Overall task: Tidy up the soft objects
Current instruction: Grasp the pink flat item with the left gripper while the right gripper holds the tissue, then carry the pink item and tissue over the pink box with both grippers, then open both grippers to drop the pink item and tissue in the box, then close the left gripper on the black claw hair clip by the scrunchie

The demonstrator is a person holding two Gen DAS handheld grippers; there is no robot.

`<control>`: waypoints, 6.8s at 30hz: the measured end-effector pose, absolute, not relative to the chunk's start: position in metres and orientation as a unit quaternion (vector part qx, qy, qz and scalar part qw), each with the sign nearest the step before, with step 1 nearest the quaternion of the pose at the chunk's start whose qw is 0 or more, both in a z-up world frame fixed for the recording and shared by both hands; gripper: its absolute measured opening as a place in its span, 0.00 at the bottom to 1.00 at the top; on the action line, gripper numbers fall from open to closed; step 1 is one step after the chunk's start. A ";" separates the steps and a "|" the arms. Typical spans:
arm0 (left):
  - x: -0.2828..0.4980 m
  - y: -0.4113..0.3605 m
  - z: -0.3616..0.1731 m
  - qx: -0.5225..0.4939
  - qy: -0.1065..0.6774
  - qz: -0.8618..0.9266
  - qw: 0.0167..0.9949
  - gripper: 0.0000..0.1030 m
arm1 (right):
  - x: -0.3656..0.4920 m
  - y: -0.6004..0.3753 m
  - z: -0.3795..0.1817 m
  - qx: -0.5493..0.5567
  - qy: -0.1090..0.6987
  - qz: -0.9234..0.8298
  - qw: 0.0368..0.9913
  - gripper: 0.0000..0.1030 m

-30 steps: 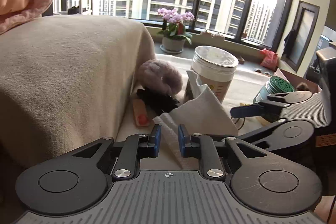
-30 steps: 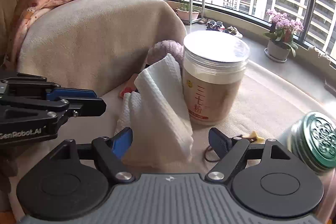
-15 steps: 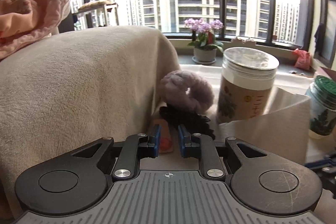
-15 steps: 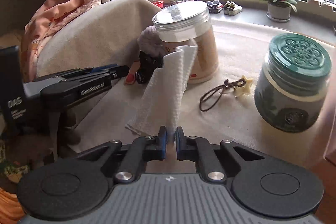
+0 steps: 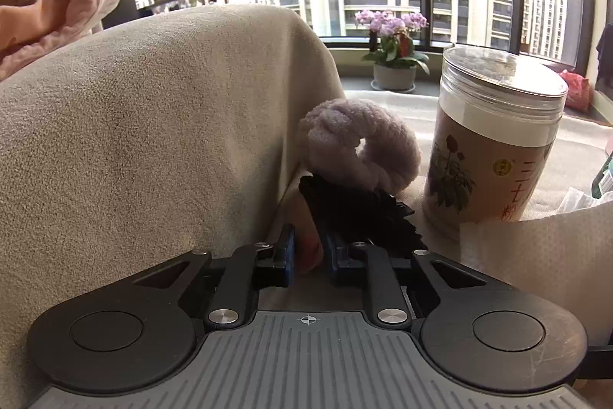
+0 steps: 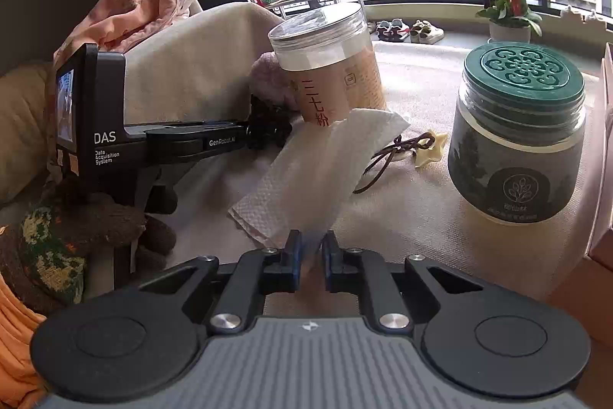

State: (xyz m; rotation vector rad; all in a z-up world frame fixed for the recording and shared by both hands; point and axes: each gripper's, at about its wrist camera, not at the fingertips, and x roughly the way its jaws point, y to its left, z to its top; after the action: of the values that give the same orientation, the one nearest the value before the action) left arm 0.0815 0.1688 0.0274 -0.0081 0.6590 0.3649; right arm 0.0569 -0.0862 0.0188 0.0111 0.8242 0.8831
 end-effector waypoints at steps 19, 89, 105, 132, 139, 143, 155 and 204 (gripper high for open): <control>0.023 0.167 0.025 -0.030 0.310 0.092 0.946 0.15 | 0.060 -0.008 0.037 -0.101 0.359 0.326 0.869 0.76; 0.172 -0.091 0.066 0.091 0.360 -0.242 0.897 0.17 | 0.178 -0.283 0.082 0.022 0.442 0.204 0.873 0.07; 0.116 -0.042 0.095 0.044 0.261 -0.254 0.930 0.18 | 0.168 -0.234 0.063 -0.092 0.485 0.126 0.861 0.50; 0.058 0.175 0.051 -0.110 0.314 0.076 0.940 0.18 | 0.102 -0.146 0.119 -0.127 0.347 0.236 0.899 0.76; 0.075 0.197 0.062 -0.148 0.269 0.116 0.945 0.18 | 0.070 -0.109 0.114 -0.124 0.331 0.300 0.886 0.76; 0.091 0.189 0.055 -0.113 0.276 0.123 0.946 0.19 | 0.059 -0.091 0.082 -0.116 0.357 0.319 0.870 0.76; 0.063 0.173 0.046 -0.049 0.292 0.045 0.954 0.28 | 0.041 -0.070 0.024 -0.121 0.357 0.319 0.870 0.79; 0.075 0.153 0.044 0.045 0.310 0.024 0.949 0.45 | 0.040 -0.073 0.014 -0.108 0.344 0.297 0.884 0.94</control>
State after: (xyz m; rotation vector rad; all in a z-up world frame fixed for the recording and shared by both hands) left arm 0.0750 0.1525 0.0439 0.0919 0.6308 0.0487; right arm 0.0398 -0.0732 0.0137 -0.2238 0.7162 0.6174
